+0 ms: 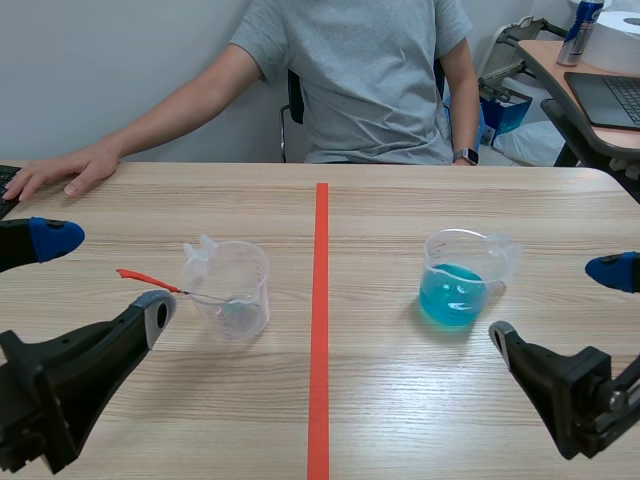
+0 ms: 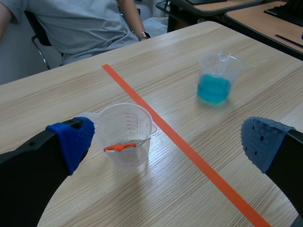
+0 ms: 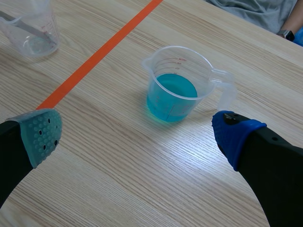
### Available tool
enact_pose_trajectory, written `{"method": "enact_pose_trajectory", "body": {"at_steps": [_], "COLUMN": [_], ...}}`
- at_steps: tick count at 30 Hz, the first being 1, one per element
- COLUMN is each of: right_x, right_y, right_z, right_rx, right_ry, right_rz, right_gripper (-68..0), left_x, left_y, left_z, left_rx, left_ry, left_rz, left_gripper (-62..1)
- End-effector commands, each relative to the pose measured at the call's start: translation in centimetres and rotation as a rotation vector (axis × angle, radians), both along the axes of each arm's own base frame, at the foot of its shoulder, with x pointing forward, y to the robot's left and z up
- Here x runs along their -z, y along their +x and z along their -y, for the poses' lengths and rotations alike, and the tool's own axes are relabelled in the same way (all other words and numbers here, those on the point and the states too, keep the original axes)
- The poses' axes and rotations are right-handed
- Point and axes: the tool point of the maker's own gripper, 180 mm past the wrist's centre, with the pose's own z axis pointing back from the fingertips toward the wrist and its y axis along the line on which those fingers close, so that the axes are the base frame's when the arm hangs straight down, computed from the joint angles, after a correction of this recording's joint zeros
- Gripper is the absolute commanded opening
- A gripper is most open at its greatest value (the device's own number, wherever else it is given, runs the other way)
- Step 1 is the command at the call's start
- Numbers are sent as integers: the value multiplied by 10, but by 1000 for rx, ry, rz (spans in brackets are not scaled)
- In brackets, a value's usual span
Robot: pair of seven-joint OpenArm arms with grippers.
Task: Do the redox reaction experiment.
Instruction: 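Lift the metal plate out of the left beaker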
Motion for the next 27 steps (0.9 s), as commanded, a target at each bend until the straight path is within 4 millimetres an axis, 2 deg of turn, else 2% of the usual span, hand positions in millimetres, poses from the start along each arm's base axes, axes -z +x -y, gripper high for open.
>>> {"method": "enact_pose_trajectory", "body": {"at_steps": [1,3,6,10,14,18,27], "right_x": [-8,-8,-8,-8,-8,-8,-9], "right_y": [2,2,2,2,2,2,2], "right_z": [-2,-2,-2,-2,-2,-2,-2], "right_rx": [-6,-6,-6,-6,-6,-6,-6], "right_ry": [10,10,10,10,10,10,10], "right_rz": [27,27,27,27,27,27,28], "right_gripper": [4,4,4,4,4,4,4], "left_x": [-7,-4,11,34,60,85,147], "left_y": [2,2,4,1,-16,-43,-125], "left_z": [1,0,-12,-38,-64,-89,-134], "left_rx": [-3,-4,-49,-137,-196,-247,-343], "left_ry": [-9,8,56,104,153,203,276], "left_rz": [23,18,-30,-90,-177,-278,-560], "left_gripper": [14,14,14,14,14,14,14]}}
